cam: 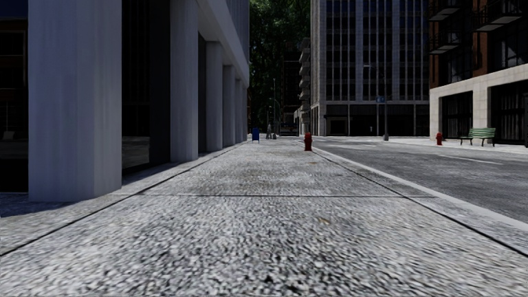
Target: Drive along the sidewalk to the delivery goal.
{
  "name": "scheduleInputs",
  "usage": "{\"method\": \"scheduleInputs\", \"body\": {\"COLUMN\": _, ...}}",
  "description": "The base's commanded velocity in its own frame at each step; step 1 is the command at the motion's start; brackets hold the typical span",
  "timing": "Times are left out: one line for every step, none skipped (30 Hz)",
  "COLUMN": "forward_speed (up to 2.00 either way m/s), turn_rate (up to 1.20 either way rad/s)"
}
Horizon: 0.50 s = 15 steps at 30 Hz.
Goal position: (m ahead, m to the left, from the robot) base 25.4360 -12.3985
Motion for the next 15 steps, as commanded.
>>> {"method": "scheduleInputs", "body": {"forward_speed": 2.0, "turn_rate": 0.0}}
{"method": "scheduleInputs", "body": {"forward_speed": 2.0, "turn_rate": 0.0}}
{"method": "scheduleInputs", "body": {"forward_speed": 2.0, "turn_rate": 0.0}}
{"method": "scheduleInputs", "body": {"forward_speed": 2.0, "turn_rate": 0.0}}
{"method": "scheduleInputs", "body": {"forward_speed": 2.0, "turn_rate": 0.0}}
{"method": "scheduleInputs", "body": {"forward_speed": 2.0, "turn_rate": 0.0}}
{"method": "scheduleInputs", "body": {"forward_speed": 2.0, "turn_rate": 0.0}}
{"method": "scheduleInputs", "body": {"forward_speed": 2.0, "turn_rate": 0.0}}
{"method": "scheduleInputs", "body": {"forward_speed": 2.0, "turn_rate": 0.0}}
{"method": "scheduleInputs", "body": {"forward_speed": 2.0, "turn_rate": 0.0}}
{"method": "scheduleInputs", "body": {"forward_speed": 2.0, "turn_rate": 0.0}}
{"method": "scheduleInputs", "body": {"forward_speed": 2.0, "turn_rate": 0.0}}
{"method": "scheduleInputs", "body": {"forward_speed": 2.0, "turn_rate": 0.0}}
{"method": "scheduleInputs", "body": {"forward_speed": 2.0, "turn_rate": 0.0}}
{"method": "scheduleInputs", "body": {"forward_speed": 2.0, "turn_rate": 0.0}}
